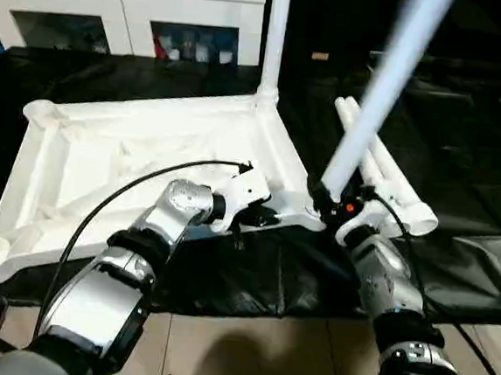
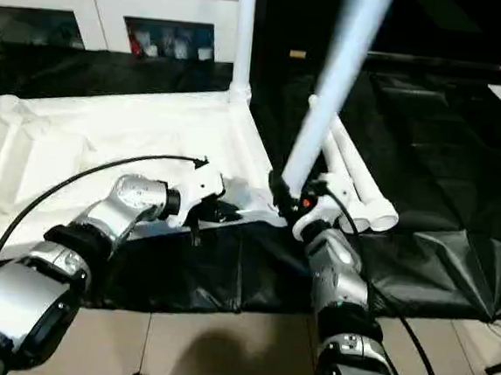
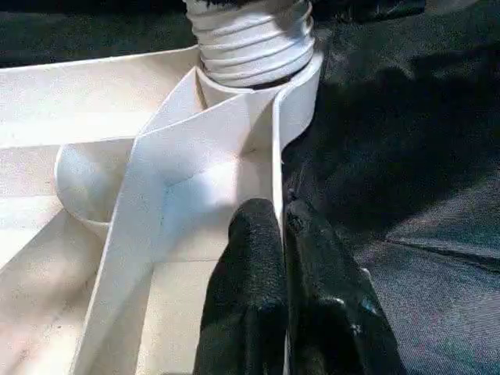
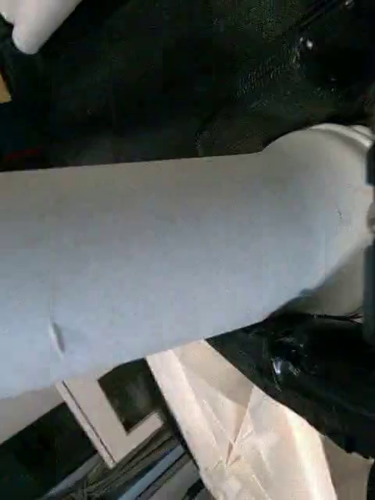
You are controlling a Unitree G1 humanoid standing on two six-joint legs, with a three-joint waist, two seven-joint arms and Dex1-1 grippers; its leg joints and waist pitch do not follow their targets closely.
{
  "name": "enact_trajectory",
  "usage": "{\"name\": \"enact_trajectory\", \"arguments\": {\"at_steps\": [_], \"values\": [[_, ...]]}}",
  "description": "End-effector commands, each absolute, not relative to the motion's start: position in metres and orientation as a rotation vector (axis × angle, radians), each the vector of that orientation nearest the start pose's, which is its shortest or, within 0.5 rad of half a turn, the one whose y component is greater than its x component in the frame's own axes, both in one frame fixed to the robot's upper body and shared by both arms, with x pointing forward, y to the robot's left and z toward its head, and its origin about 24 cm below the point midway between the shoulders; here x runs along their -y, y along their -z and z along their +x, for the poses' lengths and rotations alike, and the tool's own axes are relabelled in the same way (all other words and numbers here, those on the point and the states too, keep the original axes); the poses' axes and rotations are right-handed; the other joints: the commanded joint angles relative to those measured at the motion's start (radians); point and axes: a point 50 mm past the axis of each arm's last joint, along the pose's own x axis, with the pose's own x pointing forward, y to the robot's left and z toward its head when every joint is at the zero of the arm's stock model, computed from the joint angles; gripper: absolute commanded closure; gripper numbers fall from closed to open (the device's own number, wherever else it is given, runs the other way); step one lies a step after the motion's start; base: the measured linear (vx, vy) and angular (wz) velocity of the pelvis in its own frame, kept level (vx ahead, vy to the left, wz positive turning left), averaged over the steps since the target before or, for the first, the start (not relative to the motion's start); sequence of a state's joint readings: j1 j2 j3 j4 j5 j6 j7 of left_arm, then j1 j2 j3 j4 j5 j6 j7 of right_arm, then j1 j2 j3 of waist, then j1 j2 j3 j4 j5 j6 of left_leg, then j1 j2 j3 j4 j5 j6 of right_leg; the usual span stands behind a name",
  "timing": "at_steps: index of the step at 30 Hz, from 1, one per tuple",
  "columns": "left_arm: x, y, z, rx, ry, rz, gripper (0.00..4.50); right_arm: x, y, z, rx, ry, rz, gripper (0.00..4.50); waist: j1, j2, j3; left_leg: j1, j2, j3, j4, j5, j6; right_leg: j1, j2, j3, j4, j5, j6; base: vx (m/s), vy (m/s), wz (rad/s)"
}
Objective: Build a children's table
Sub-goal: Insert table leg to table base
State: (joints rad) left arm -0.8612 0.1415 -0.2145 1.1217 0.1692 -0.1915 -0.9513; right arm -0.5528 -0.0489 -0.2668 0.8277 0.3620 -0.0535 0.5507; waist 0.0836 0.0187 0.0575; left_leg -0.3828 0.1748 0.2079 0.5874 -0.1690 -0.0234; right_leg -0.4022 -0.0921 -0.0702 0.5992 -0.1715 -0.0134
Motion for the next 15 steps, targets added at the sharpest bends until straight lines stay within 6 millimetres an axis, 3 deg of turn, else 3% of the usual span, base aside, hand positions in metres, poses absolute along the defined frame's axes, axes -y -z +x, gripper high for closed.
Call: {"name": "enact_trajectory", "arguments": {"at_steps": [1,5,11,14,15], "values": [[-0.090,-0.038,0.346,-0.384,1.209,0.456,4.50,0.165,-0.008,0.331,-0.177,-0.268,0.483,1.91,0.001,0.008,-0.067,0.026,0.065,-0.035,-0.084,-0.351,0.003,0.038,-0.075,0.045,-0.079,-0.236,-0.252,0.000,0.000,0.00],[-0.090,-0.039,0.346,-0.383,1.208,0.457,4.50,0.164,-0.011,0.331,-0.171,-0.290,0.448,1.91,0.001,0.011,-0.066,0.027,0.065,-0.037,-0.085,-0.364,-0.006,0.037,-0.078,0.046,-0.083,-0.269,-0.241,0.000,0.000,0.00],[-0.090,-0.042,0.348,-0.349,1.202,0.469,4.50,0.166,-0.026,0.337,-0.123,-0.349,0.368,1.91,0.000,0.006,-0.066,0.026,0.065,-0.036,-0.086,-0.356,-0.004,0.038,-0.076,0.046,-0.083,-0.257,-0.238,0.000,0.000,0.00],[-0.091,-0.049,0.352,-0.306,1.179,0.449,4.50,0.167,-0.051,0.343,-0.043,-0.465,0.326,1.91,0.003,0.000,-0.066,0.024,0.064,-0.034,-0.083,-0.322,0.015,0.042,-0.076,0.047,-0.081,-0.248,-0.235,0.000,0.000,0.00],[-0.091,-0.050,0.352,-0.304,1.185,0.432,4.06,0.167,-0.056,0.344,-0.030,-0.483,0.327,1.91,0.008,0.000,-0.067,0.021,0.064,-0.031,-0.079,-0.292,0.029,0.044,-0.076,0.046,-0.078,-0.227,-0.241,0.000,0.000,0.00]]}}
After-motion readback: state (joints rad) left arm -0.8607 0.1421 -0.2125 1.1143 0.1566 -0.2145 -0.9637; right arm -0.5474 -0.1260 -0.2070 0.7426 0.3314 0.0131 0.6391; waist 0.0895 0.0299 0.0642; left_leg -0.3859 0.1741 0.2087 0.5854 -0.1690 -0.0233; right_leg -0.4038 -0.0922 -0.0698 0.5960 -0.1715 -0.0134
